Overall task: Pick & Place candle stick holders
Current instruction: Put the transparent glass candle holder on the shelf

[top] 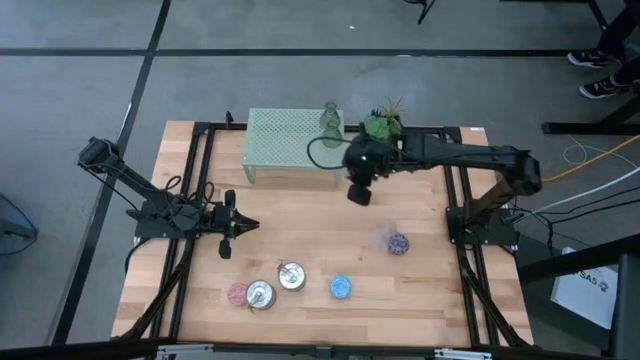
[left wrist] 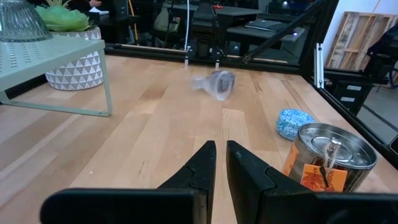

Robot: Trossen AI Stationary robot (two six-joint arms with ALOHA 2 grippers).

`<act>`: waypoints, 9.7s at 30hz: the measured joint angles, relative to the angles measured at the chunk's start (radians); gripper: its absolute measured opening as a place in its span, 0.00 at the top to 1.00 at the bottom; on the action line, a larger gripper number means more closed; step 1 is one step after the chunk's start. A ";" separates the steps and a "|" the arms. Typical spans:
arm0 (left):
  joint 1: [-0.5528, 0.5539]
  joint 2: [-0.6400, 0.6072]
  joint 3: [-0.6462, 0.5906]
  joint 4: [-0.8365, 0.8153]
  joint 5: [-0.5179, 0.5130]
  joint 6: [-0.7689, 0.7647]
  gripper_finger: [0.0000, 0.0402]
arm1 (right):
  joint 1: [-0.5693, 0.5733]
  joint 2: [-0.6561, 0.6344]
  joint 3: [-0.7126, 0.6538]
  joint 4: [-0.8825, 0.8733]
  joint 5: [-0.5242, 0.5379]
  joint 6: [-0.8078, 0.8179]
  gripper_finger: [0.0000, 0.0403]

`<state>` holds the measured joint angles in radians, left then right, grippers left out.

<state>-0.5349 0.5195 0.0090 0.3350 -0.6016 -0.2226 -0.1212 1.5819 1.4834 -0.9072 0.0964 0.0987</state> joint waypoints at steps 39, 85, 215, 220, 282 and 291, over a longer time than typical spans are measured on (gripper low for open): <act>0.000 0.000 0.000 0.000 0.000 0.000 0.92 | 0.502 -0.002 -0.423 -0.036 -0.070 0.710 0.44; 0.000 0.000 0.000 -0.015 0.000 0.000 0.92 | 0.704 0.002 -0.462 0.112 0.261 0.693 1.00; 0.000 0.000 0.000 -0.025 -0.033 0.000 0.92 | 0.486 0.134 -0.459 0.378 -0.032 0.713 0.67; 0.000 0.000 0.000 -0.025 -0.033 0.000 0.92 | 0.475 0.104 -0.397 0.377 0.083 0.623 0.67; 0.000 0.000 0.000 -0.025 -0.026 0.000 0.92 | 0.176 -0.117 -0.740 1.655 0.258 -0.137 0.67; 0.000 0.000 0.000 -0.025 -0.026 0.000 0.92 | 0.134 -0.116 -0.666 1.618 0.259 -0.164 0.67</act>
<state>-0.5350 0.5198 0.0090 0.3096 -0.6277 -0.2230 0.0132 1.4658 0.8170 0.7103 0.3550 -0.0657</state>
